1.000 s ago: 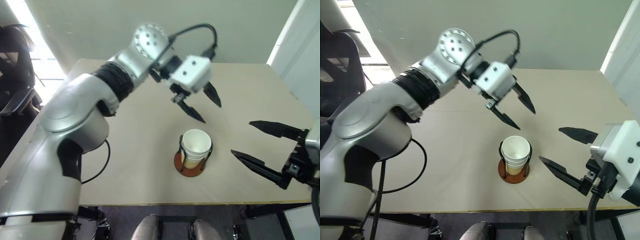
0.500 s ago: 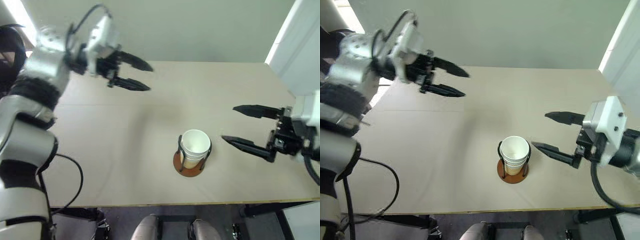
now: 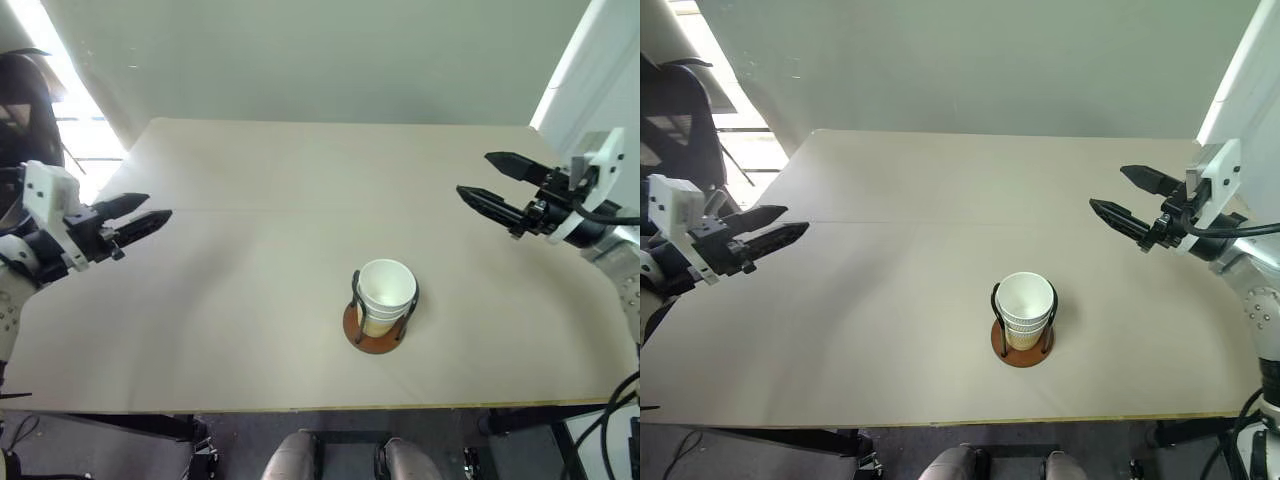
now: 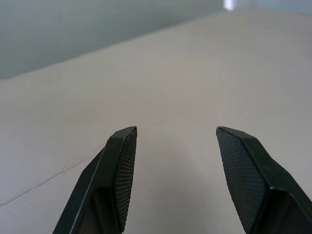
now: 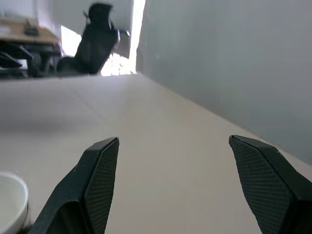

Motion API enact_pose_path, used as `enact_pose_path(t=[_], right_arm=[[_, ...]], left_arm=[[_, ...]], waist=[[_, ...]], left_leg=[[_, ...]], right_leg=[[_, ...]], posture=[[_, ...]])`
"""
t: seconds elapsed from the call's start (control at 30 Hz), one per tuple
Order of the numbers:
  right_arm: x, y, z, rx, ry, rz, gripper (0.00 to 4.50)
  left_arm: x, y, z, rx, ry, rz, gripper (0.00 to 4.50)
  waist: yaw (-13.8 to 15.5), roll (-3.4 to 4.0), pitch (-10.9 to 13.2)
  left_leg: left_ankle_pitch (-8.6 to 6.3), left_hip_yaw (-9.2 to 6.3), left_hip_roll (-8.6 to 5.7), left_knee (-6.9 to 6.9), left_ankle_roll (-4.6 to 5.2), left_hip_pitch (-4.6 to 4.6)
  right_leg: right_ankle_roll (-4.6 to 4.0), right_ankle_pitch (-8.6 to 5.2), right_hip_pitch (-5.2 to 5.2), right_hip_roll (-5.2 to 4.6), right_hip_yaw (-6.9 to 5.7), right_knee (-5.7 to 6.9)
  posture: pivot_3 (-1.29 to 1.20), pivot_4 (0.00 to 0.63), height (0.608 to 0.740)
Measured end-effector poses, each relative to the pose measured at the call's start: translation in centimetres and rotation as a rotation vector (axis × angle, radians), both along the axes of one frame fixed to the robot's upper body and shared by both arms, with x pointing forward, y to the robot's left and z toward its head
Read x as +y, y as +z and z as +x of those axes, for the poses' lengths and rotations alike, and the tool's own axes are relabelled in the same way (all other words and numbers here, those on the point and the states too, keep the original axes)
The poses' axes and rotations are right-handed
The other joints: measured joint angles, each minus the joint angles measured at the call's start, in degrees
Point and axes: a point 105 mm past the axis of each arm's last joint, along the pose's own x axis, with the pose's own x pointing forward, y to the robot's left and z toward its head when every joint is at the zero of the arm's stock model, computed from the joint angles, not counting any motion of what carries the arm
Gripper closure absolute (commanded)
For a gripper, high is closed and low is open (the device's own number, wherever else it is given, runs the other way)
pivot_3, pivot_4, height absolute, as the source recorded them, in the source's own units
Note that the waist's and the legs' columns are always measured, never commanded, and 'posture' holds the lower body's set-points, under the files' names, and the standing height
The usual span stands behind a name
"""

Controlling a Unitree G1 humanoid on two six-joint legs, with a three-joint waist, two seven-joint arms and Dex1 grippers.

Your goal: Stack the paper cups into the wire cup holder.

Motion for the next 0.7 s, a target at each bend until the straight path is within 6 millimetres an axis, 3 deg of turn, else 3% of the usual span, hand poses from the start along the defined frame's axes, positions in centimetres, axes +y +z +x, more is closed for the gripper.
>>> enact_pose_path(t=[0.17, 0.4, 0.7], right_arm=[[-1.6, -2.4, 3.0, 0.028, -0.122, 0.047, 0.78], [-2.6, -1.0, 5.2, 0.009, -0.200, 0.145, 0.78], [-4.3, -2.2, 6.4, 0.054, -0.289, 0.194, 0.78]], left_arm=[[1.0, -1.9, -1.6, -0.011, 0.133, -0.103, 1.74], [1.9, -4.5, -3.2, -0.014, 0.274, -0.199, 1.74], [2.6, -5.2, -3.5, -0.019, 0.339, -0.215, 1.74]], waist=[[-0.46, -0.01, 0.04], [-1.20, -0.11, 0.09], [-1.20, -0.16, 0.09]], left_leg=[[0.00, 0.01, -0.01, -0.33, -0.78, 0.49], [0.77, 0.00, 0.11, -1.57, -1.21, 1.00], [0.89, -0.02, 0.12, -1.99, -1.35, 1.19]], right_leg=[[-0.75, 0.27, 0.12, -0.06, 0.00, 0.09], [-1.66, 0.84, -0.01, -0.02, 0.01, 0.16], [-1.88, 0.97, -0.07, 0.00, 0.04, 0.17]], posture=[[0.00, 0.150, 0.740], [0.00, 0.150, 0.740], [0.00, 0.150, 0.740]])
